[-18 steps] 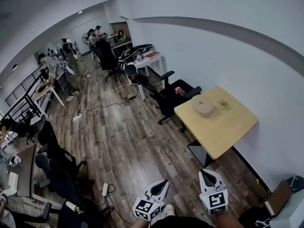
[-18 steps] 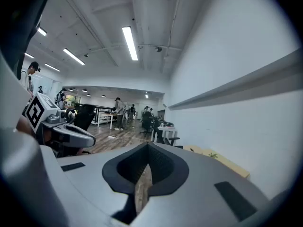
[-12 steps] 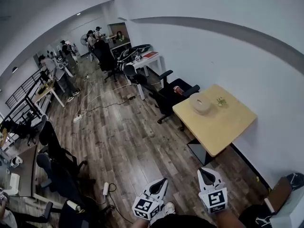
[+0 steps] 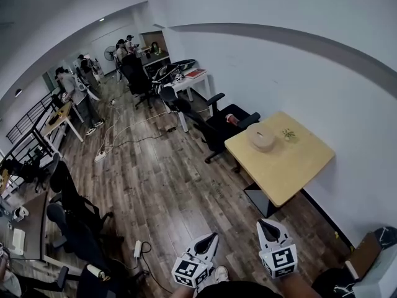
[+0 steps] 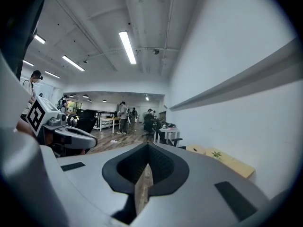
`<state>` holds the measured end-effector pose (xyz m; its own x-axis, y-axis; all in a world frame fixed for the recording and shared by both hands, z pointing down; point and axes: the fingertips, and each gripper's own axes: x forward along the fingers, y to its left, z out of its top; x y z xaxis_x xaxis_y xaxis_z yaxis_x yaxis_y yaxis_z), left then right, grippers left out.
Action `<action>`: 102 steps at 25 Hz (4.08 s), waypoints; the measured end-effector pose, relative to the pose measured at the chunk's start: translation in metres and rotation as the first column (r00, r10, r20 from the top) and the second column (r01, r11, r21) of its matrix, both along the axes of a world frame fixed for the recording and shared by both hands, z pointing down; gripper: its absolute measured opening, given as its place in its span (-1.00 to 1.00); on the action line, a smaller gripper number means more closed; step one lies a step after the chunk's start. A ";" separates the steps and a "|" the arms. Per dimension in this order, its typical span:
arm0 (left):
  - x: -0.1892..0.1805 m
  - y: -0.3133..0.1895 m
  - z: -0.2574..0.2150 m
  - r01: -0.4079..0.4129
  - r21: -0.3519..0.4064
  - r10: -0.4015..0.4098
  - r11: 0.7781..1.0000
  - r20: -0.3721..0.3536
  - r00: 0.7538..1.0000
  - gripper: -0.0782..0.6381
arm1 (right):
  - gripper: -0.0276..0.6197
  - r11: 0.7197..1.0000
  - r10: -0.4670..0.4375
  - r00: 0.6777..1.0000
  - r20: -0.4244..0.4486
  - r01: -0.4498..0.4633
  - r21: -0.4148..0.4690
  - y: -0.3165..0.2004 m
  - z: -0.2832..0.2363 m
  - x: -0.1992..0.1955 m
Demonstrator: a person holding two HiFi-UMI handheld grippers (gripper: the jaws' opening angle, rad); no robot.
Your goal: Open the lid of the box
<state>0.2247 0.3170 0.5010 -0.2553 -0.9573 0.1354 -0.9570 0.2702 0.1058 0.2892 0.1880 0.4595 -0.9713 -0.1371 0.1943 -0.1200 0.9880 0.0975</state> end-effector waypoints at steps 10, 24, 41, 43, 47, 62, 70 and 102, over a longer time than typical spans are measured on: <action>-0.048 -0.006 0.001 -0.005 0.021 0.005 1.000 -0.010 1.000 -0.73 | -0.78 0.999 -0.036 0.999 0.007 0.036 0.011 0.004 -0.002 -0.050; -0.146 0.000 0.003 -0.052 0.024 0.052 0.998 0.001 0.999 -0.73 | 0.18 0.995 0.097 0.994 0.044 -0.099 0.029 -0.003 -0.006 -0.136; -0.226 -0.056 0.025 -0.054 0.008 0.054 0.999 -0.042 0.998 -0.73 | 0.42 0.996 0.080 0.996 -0.032 -0.079 0.045 -0.068 0.020 -0.227; -0.237 -0.069 0.027 -0.059 -0.003 0.059 0.998 -0.033 0.998 -0.73 | 0.42 0.998 0.059 0.998 -0.038 -0.057 0.040 -0.077 0.020 -0.241; -0.263 -0.098 0.033 -0.057 -0.034 0.056 0.998 -0.025 0.998 -0.73 | 0.42 0.999 0.029 0.998 -0.064 -0.027 0.024 -0.105 0.024 -0.265; -0.323 -0.228 0.020 -0.062 -0.049 0.061 0.997 -0.019 0.998 -0.73 | 0.40 0.998 -0.059 0.987 -0.149 0.060 -0.001 -0.222 0.042 -0.330; -0.339 -0.273 0.017 -0.116 -0.049 0.115 0.992 -0.004 0.993 -0.73 | 0.34 1.000 -0.023 0.996 -0.091 0.024 0.014 -0.269 0.039 -0.355; -0.566 -0.482 0.038 -0.539 -0.018 0.537 0.842 -0.076 0.840 -0.73 | 0.28 0.919 0.376 0.900 -0.219 -0.393 -0.038 -0.447 0.122 -0.485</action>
<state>-0.3413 -0.1655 0.5387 0.3092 -0.9355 0.1713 -0.9441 -0.2802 0.1737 -0.1959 -0.2591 0.5815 -0.7843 -0.4676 0.4077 -0.4776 0.8745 0.0841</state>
